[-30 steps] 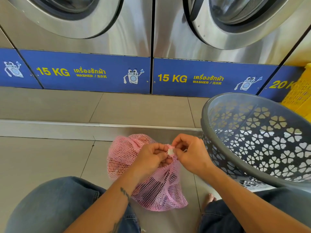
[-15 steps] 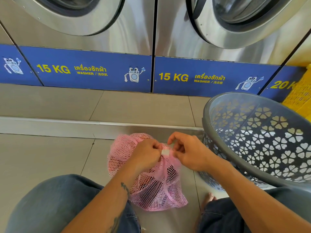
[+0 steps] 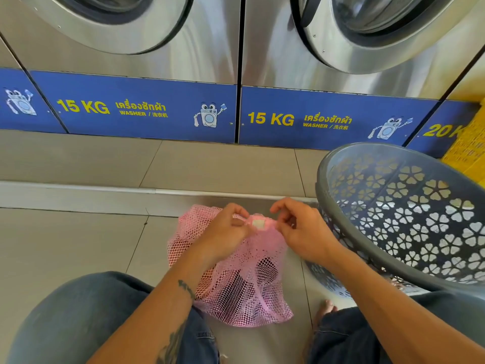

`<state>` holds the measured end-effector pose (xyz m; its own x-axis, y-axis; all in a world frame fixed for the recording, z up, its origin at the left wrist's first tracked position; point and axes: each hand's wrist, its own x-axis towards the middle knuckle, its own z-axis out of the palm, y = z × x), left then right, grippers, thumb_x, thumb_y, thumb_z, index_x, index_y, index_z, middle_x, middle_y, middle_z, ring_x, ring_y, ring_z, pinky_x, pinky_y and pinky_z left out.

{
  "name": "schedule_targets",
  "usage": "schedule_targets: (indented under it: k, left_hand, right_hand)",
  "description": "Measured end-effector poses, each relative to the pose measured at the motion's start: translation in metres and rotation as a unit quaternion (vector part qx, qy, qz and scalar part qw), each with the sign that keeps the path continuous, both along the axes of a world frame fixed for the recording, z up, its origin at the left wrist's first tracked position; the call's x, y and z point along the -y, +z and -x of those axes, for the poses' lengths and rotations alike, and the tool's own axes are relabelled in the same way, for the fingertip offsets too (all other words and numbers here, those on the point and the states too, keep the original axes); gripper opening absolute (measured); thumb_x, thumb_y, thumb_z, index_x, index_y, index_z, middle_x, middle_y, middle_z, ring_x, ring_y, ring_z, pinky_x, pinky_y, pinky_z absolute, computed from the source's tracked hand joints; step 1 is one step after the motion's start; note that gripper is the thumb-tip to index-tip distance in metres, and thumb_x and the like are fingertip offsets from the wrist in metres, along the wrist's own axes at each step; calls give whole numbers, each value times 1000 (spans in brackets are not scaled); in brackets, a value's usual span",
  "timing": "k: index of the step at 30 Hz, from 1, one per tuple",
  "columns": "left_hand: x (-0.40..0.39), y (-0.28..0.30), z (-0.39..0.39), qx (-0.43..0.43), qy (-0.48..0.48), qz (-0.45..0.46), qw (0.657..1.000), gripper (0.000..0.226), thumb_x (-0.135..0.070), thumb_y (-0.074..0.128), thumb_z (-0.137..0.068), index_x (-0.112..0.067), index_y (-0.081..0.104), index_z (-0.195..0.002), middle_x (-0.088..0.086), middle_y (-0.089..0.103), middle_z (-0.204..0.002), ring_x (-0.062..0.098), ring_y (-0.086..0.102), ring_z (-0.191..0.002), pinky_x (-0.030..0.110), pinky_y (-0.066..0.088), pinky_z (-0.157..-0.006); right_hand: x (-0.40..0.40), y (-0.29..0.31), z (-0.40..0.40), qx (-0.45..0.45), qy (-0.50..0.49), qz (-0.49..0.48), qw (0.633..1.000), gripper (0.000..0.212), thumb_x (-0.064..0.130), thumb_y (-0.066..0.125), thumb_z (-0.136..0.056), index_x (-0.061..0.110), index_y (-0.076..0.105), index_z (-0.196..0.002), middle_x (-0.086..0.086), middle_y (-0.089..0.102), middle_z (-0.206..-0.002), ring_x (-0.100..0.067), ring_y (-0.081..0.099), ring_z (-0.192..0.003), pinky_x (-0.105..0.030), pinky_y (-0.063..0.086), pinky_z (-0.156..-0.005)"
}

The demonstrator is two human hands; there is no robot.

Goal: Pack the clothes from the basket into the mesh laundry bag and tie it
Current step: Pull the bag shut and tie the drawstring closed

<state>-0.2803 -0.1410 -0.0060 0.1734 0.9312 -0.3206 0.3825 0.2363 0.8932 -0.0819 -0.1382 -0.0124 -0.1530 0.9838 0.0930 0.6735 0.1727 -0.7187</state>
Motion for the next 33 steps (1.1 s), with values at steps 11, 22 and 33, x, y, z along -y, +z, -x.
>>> schedule_targets:
  k: [11, 22, 33]
  left_hand:
    - [-11, -79, 42, -321, 69, 153, 932, 81, -24, 58, -77, -34, 25, -149, 12, 13, -158, 45, 24, -141, 56, 32, -113]
    - [-51, -163, 28, -237, 87, 215, 943, 123, -36, 74, -79, -49, -30, -145, 8, -38, -156, 46, -25, -145, 62, -4, -116]
    - [-61, -244, 47, -254, 92, 83, 959, 90, -55, 62, -71, -46, 17, -149, -9, 36, -151, 30, 34, -140, 59, 40, -108]
  right_hand:
    - [-4, -71, -3, 43, -24, 331, 942, 73, 26, 69, -92, 20, 31, -155, -9, 38, -158, -24, 41, -142, -29, 36, -108]
    - [-59, -165, 31, -89, -48, 400, 911, 115, 38, 86, -71, 36, 11, -158, 0, 18, -167, -27, 23, -151, -48, 23, -119]
    - [-52, -237, 69, -176, -122, 367, 905, 90, 34, 89, -64, 36, 42, -141, 10, 65, -121, -13, 62, -106, -29, 50, -87]
